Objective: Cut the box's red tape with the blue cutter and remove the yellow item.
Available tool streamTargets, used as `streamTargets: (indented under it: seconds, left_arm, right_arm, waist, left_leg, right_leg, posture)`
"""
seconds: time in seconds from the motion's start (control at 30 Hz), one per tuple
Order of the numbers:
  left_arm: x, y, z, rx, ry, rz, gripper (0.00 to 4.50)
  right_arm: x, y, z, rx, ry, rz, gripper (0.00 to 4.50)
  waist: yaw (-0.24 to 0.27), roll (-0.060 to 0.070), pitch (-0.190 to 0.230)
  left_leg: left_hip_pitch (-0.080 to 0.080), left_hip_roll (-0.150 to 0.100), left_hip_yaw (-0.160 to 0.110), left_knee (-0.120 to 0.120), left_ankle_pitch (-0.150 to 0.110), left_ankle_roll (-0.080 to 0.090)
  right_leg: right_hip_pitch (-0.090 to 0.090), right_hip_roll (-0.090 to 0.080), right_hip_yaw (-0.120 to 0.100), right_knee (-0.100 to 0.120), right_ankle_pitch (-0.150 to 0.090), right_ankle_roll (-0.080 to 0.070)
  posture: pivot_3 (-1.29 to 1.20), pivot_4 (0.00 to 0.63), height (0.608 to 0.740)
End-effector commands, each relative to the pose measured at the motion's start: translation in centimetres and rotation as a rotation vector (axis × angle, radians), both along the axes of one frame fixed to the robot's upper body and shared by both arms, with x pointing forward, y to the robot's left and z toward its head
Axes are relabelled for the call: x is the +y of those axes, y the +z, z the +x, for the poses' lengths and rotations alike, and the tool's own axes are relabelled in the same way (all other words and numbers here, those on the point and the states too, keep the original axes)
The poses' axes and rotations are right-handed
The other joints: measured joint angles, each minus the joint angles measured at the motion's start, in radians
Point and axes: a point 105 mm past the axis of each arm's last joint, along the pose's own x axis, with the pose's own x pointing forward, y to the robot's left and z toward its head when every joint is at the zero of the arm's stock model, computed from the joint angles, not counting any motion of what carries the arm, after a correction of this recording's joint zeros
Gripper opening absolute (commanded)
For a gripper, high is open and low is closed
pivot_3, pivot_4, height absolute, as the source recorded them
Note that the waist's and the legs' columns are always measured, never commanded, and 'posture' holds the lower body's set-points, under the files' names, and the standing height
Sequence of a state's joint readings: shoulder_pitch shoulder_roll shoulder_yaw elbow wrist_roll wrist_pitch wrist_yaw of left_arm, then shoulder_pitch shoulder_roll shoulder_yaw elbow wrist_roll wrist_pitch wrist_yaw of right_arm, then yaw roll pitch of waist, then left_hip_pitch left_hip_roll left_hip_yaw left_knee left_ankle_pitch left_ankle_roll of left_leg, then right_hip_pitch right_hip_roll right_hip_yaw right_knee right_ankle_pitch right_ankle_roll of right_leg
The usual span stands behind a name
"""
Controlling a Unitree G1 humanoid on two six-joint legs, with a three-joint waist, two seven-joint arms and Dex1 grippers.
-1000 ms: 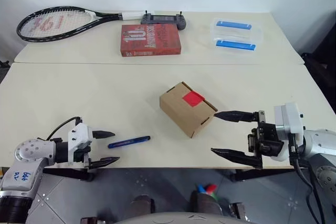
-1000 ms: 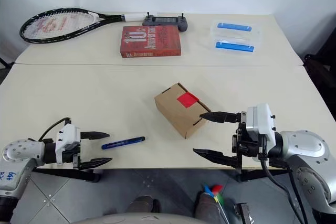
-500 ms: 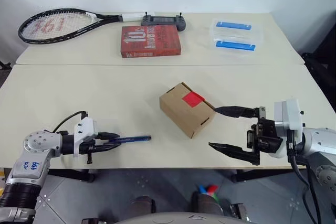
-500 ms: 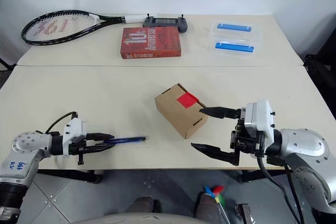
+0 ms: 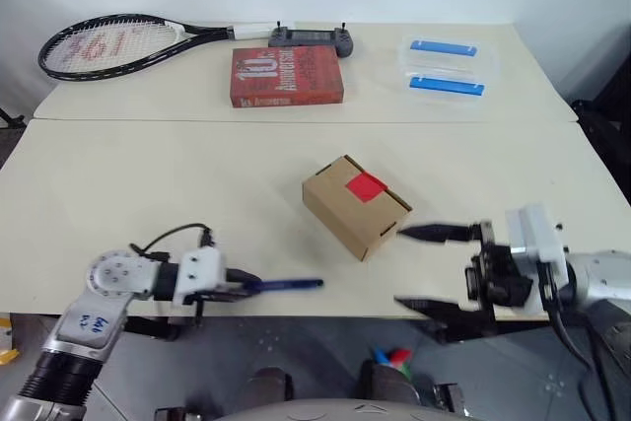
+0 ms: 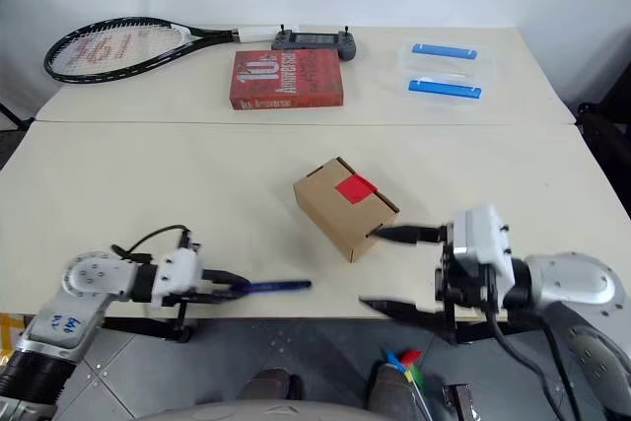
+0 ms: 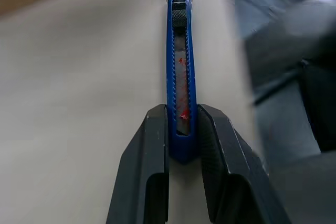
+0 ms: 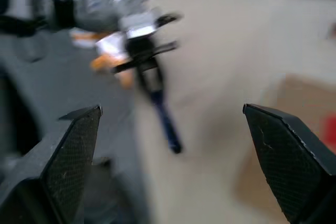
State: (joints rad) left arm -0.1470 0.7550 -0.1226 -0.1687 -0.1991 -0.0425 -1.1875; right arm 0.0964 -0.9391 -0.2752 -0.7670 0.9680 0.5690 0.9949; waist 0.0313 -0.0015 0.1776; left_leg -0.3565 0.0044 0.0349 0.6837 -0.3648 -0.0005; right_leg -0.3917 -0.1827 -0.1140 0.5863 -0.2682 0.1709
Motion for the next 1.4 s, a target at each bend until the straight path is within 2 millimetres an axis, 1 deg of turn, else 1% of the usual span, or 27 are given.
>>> streamTargets:
  seconds: [0.03, 0.13, 0.2, 0.27, 0.3, 0.37, 0.43, 0.47, 0.57, 0.67, 0.83, 0.93, 1.07, 1.23, 1.33, 1.4]
  left_arm:
    - [-3.0, 0.3, -0.5, -0.068, -0.035, 0.023, 0.44]
    - [-4.7, -0.3, -0.8, -0.057, -0.018, 0.039, 0.44]
    - [-5.8, -0.7, -1.0, -0.031, 0.0, 0.036, 0.44]
    - [-6.6, -0.8, -1.1, -0.017, 0.016, 0.03, 0.44]
    - [-6.8, -0.9, -1.1, -0.01, 0.031, 0.033, 0.44]
    - [-6.9, -0.9, -1.1, -0.001, 0.05, 0.04, 0.44]
    - [-7.1, -0.9, -0.9, 0.016, 0.083, 0.036, 0.44]
    - [-7.2, -0.7, -0.9, 0.021, 0.094, 0.03, 0.44]
    - [-7.5, -1.1, -0.5, 0.03, 0.128, 0.032, 0.44]
    - [-7.5, -1.4, -0.3, 0.032, 0.144, 0.031, 0.44]
    - [-7.9, -1.4, -0.2, 0.016, 0.126, 0.036, 0.44]
    - [-8.1, -1.5, 0.1, 0.015, 0.126, 0.032, 0.44]
    - [-8.1, -1.7, 0.4, 0.008, 0.126, 0.039, 0.44]
    - [-7.9, -1.9, 0.2, 0.006, 0.109, 0.058, 0.44]
    - [-8.0, -2.0, 0.1, 0.014, 0.108, 0.05, 0.44]
    - [-8.1, -2.0, 0.0, 0.013, 0.106, 0.048, 0.44]
  right_arm:
    - [1.0, -0.8, -1.8, 0.07, 0.016, -0.019, 4.5]
    - [1.1, -2.0, -2.3, 0.124, 0.006, -0.064, 4.5]
    - [1.0, -3.0, -1.6, 0.119, -0.037, -0.117, 4.5]
    - [0.9, -3.5, -0.7, 0.079, -0.069, -0.156, 4.12]
    - [0.7, -3.9, 0.1, 0.066, -0.101, -0.183, 3.89]
    - [0.4, -4.4, 1.0, 0.054, -0.136, -0.216, 3.18]
    - [0.4, -4.8, 1.1, 0.071, -0.129, -0.237, 2.56]
    - [0.4, -4.9, 1.0, 0.076, -0.125, -0.249, 2.15]
    - [0.0, -5.2, 2.1, 0.074, -0.146, -0.271, 1.06]
    - [-0.5, -5.5, 2.4, 0.09, -0.144, -0.305, 0.03]
    - [-1.6, -7.2, 3.5, 0.11, -0.191, -0.394, 0.03]
    - [-1.8, -7.8, 4.1, 0.105, -0.199, -0.415, 0.03]
    - [-1.4, -7.9, 4.6, 0.099, -0.198, -0.404, 0.03]
    - [-0.9, -7.1, 5.0, 0.112, -0.195, -0.354, 0.03]
    - [-1.0, -7.0, 5.2, 0.127, -0.21, -0.347, 0.03]
    - [-1.3, -7.4, 5.3, 0.123, -0.221, -0.378, 0.03]
  waist:
    - [0.0, 0.0, 0.0]
    - [-0.007, -0.001, 0.0]
    - [-0.007, -0.001, 0.0]
    - [-0.005, -0.001, 0.0]
    - [-0.005, -0.001, 0.001]
    - [-0.005, -0.001, 0.001]
    - [-0.004, -0.001, 0.001]
    - [-0.001, -0.001, 0.001]
    - [0.0, -0.001, 0.001]
    - [0.001, -0.001, 0.001]
    - [0.001, -0.001, 0.001]
    - [0.002, -0.001, 0.001]
    - [0.001, -0.001, 0.0]
    - [0.002, -0.001, 0.001]
    - [0.002, -0.001, 0.001]
    - [0.002, -0.001, 0.0]
  left_leg:
    - [0.0, 0.0, 0.0, 0.0, 0.0, 0.0]
    - [0.0, 0.0, 0.001, 0.0, 0.0, 0.0]
    - [0.001, 0.0, 0.002, 0.0, 0.0, 0.0]
    - [0.001, 0.001, 0.002, 0.001, 0.0, 0.0]
    - [0.001, 0.001, 0.002, 0.001, 0.0, 0.0]
    - [0.001, 0.001, 0.002, 0.001, 0.0, 0.0]
    - [0.001, 0.001, 0.002, 0.001, 0.0, 0.0]
    - [0.001, 0.001, 0.001, 0.001, 0.0, 0.0]
    - [0.0, 0.001, 0.001, 0.001, 0.0, 0.0]
    - [0.0, 0.0, 0.001, 0.002, 0.0, 0.001]
    - [0.0, 0.0, 0.001, 0.002, 0.0, 0.001]
    - [0.0, 0.0, 0.001, 0.003, 0.0, 0.001]
    - [0.0, 0.0, 0.001, 0.003, 0.0, 0.001]
    - [0.0, 0.0, 0.001, 0.004, 0.0, 0.001]
    - [0.0, 0.0, 0.001, 0.004, 0.0, 0.001]
    - [0.0, 0.0, 0.001, 0.004, 0.0, 0.001]
  right_leg:
    - [0.0, 0.0, 0.0, 0.0, 0.0, 0.0]
    - [0.0, 0.0, 0.0, 0.0, 0.0, 0.0]
    - [0.0, 0.0, 0.0, 0.0, 0.0, 0.0]
    - [0.0, 0.0, 0.0, 0.0, 0.0, 0.0]
    - [0.0, 0.0, 0.001, 0.0, 0.0, 0.0]
    - [0.0, 0.0, 0.001, 0.0, 0.0, 0.0]
    - [0.0, 0.0, 0.001, -0.001, 0.0, 0.0]
    - [0.0, 0.0, 0.001, 0.0, 0.0, 0.0]
    - [0.0, 0.0, 0.0, -0.001, 0.0, 0.0]
    - [0.001, 0.0, 0.001, -0.001, 0.0, 0.0]
    - [0.001, 0.0, 0.001, -0.001, 0.0, 0.0]
    - [0.001, 0.0, 0.001, -0.001, 0.0, 0.0]
    - [0.001, 0.0, 0.001, -0.001, 0.0, 0.0]
    - [0.001, 0.0, 0.001, -0.001, 0.0, 0.0]
    - [0.001, 0.0, 0.001, -0.001, 0.0, 0.0]
    - [0.001, 0.0, 0.001, -0.001, 0.0, 0.0]
  posture:
    - [0.0, 0.15, 0.74]
    - [0.0, 0.15, 0.74]
    - [0.0, 0.15, 0.74]
    - [0.0, 0.15, 0.74]
    - [0.0, 0.15, 0.74]
    - [0.0, 0.15, 0.74]
    - [0.0, 0.15, 0.74]
    - [0.0, 0.15, 0.74]
    - [0.0, 0.15, 0.74]
    - [0.0, 0.15, 0.74]
    - [0.0, 0.15, 0.74]
    - [0.0, 0.15, 0.74]
    - [0.0, 0.15, 0.74]
    - [0.0, 0.15, 0.74]
    - [0.0, 0.15, 0.74]
    - [0.0, 0.15, 0.74]
